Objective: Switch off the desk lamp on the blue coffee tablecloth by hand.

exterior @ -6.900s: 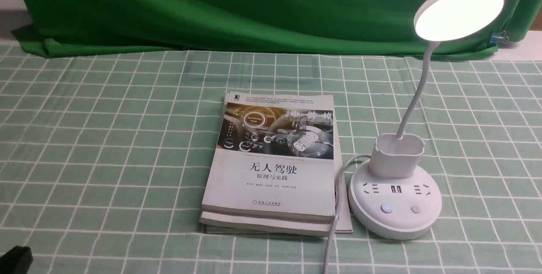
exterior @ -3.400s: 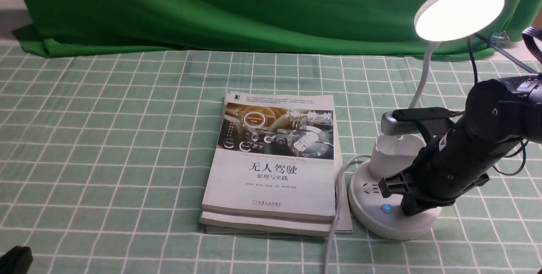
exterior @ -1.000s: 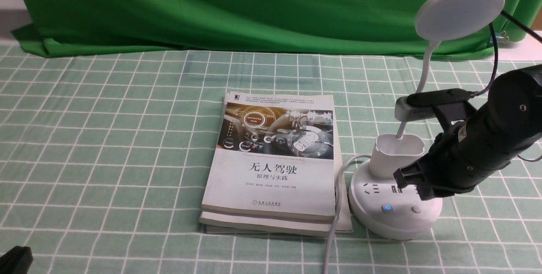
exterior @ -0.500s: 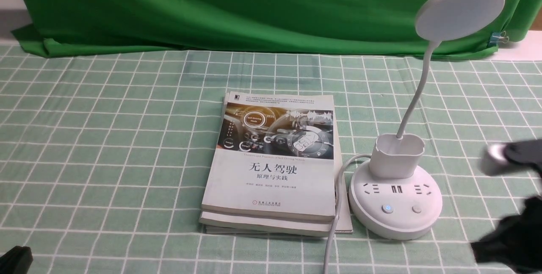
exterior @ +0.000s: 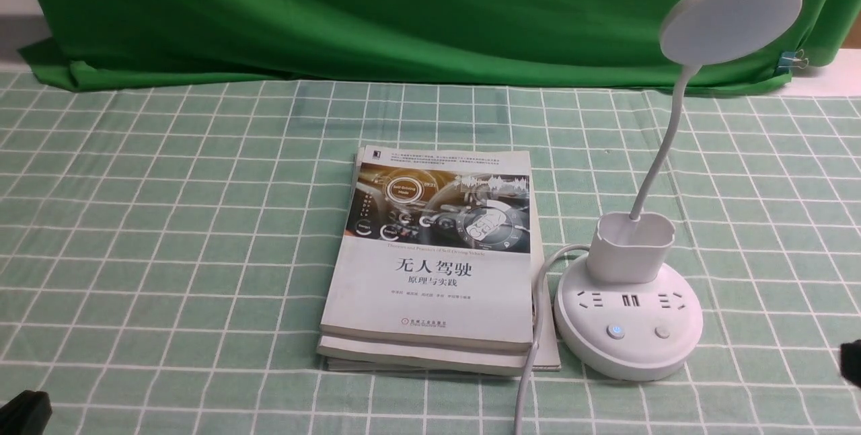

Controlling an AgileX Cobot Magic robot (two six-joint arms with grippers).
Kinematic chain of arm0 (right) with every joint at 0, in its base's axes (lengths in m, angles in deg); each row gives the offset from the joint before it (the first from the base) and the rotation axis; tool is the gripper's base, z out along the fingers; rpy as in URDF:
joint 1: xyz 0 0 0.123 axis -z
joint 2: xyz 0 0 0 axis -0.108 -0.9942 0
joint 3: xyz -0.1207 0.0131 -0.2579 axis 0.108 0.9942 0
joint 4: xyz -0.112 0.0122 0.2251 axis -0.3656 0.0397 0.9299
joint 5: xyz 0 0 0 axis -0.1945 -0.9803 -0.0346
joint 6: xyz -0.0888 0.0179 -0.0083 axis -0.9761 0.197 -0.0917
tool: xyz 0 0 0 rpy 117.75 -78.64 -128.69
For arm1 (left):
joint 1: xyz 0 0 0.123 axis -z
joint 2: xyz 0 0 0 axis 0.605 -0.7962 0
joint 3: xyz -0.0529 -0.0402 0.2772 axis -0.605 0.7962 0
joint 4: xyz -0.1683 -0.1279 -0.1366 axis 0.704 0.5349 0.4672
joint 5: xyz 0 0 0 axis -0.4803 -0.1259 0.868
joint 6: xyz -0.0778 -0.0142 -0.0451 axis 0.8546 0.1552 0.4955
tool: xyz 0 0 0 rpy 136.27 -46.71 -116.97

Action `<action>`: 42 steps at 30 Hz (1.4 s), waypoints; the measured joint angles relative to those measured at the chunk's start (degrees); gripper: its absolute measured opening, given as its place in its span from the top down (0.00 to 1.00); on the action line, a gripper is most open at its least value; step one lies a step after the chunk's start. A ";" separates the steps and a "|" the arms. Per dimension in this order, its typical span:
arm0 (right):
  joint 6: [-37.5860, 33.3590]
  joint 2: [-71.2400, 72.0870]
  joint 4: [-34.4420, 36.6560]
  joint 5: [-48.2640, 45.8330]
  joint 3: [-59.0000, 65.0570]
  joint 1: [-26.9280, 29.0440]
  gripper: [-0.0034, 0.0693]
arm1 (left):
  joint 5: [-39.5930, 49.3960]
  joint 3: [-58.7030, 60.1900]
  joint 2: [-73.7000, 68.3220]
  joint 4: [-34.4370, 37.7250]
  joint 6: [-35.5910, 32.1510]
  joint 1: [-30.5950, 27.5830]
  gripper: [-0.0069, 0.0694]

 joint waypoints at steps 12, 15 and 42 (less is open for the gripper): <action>-5.77 22.81 -0.12 23.16 20.73 13.64 0.92 | 0.00 0.00 0.00 0.00 0.00 0.00 0.91; -7.41 26.98 -0.45 26.76 25.78 14.14 0.92 | 0.00 0.00 0.00 0.00 0.00 0.00 0.91; -10.55 33.93 -0.45 29.35 32.79 14.14 0.86 | 0.00 0.00 0.00 0.00 0.00 0.00 0.91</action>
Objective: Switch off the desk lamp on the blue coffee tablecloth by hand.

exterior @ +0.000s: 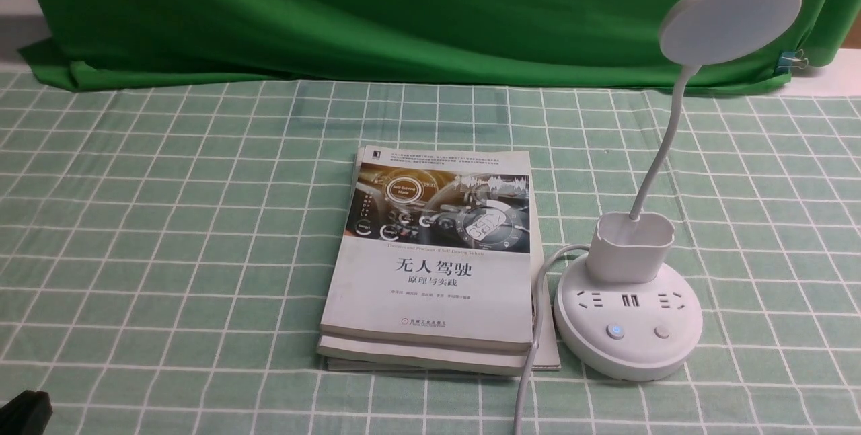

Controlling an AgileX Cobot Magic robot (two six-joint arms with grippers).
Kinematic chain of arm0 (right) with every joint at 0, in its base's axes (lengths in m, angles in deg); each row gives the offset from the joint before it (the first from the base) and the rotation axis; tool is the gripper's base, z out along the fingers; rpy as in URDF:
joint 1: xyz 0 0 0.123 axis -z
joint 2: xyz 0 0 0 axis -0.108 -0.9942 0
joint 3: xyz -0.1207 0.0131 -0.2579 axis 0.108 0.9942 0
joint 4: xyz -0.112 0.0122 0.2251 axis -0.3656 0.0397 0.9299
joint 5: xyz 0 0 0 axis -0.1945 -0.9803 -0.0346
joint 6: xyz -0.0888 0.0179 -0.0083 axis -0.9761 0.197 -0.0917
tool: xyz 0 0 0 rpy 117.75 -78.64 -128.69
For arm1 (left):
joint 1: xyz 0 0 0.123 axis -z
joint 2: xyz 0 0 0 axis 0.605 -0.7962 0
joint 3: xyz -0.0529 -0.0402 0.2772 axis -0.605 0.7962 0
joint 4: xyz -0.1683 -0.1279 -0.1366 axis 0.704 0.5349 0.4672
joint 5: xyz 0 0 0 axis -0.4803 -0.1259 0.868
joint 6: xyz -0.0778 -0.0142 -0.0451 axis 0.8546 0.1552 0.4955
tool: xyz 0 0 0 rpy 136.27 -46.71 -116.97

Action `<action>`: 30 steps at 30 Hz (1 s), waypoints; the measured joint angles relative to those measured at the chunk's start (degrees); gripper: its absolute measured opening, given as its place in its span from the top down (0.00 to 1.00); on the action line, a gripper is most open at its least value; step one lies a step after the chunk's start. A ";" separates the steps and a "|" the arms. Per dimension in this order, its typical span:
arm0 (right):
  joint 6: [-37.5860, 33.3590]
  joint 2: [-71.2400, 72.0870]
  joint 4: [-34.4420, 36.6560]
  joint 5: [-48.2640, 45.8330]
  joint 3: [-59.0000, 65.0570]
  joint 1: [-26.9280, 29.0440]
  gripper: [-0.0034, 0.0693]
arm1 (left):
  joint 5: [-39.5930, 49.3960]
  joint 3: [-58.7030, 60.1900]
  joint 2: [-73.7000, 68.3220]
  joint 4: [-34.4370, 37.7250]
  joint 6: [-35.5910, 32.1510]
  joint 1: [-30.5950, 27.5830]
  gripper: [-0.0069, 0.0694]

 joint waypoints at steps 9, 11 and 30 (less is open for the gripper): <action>0.00 0.00 0.00 0.00 0.00 0.00 0.84 | 0.00 0.00 0.00 0.00 0.00 0.00 0.91; 0.00 0.00 0.00 0.00 0.00 0.00 0.83 | 0.00 0.00 0.00 0.00 0.00 0.00 0.91; 0.00 0.00 0.00 0.00 0.00 0.00 0.78 | 0.00 0.00 0.00 0.00 0.00 0.00 0.91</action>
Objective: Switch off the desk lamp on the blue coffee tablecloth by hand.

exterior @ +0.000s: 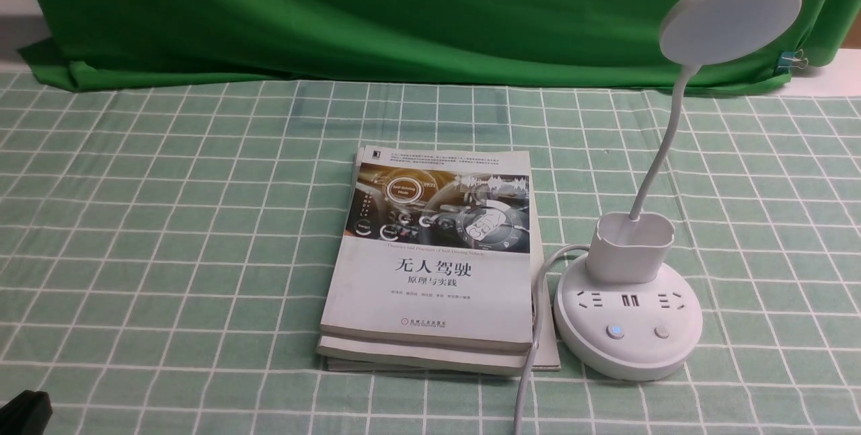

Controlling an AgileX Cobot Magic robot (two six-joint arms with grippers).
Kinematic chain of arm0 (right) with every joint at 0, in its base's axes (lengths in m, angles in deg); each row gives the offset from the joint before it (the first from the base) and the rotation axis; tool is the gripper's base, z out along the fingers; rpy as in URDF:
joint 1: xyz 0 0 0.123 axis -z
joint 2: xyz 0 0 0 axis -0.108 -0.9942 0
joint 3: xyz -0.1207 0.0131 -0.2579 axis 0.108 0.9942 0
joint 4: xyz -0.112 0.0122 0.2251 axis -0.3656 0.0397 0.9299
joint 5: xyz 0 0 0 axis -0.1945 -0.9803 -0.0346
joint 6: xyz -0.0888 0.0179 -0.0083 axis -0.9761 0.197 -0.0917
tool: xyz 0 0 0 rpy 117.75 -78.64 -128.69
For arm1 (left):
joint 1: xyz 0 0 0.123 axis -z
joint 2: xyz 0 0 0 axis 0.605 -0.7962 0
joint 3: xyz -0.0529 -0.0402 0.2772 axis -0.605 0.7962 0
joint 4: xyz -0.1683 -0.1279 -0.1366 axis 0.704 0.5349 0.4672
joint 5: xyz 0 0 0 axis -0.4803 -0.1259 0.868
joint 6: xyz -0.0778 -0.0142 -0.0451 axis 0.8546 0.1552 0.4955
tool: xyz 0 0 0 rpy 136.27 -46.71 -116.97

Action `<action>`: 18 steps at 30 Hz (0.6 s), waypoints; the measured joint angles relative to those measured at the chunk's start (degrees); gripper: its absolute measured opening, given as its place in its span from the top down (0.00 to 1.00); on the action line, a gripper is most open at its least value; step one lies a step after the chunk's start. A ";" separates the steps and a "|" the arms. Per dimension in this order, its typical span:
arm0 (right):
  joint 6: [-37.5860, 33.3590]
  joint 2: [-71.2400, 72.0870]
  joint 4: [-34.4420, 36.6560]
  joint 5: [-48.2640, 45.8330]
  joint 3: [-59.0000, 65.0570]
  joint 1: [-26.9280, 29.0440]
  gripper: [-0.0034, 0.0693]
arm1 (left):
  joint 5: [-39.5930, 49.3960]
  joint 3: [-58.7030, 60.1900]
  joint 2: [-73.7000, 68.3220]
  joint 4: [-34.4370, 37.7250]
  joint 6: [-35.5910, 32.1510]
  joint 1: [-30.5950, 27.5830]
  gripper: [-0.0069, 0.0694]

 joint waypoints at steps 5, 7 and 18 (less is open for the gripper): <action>0.00 0.00 0.00 0.00 0.00 0.00 0.76 | 0.00 0.00 0.00 0.00 0.00 0.00 0.91; 0.00 0.00 0.00 0.00 0.00 0.00 0.76 | 0.00 0.00 0.00 0.00 0.00 0.00 0.91; -0.02 0.00 0.00 0.00 0.00 0.02 0.71 | 0.00 0.00 0.00 0.00 0.00 0.00 0.91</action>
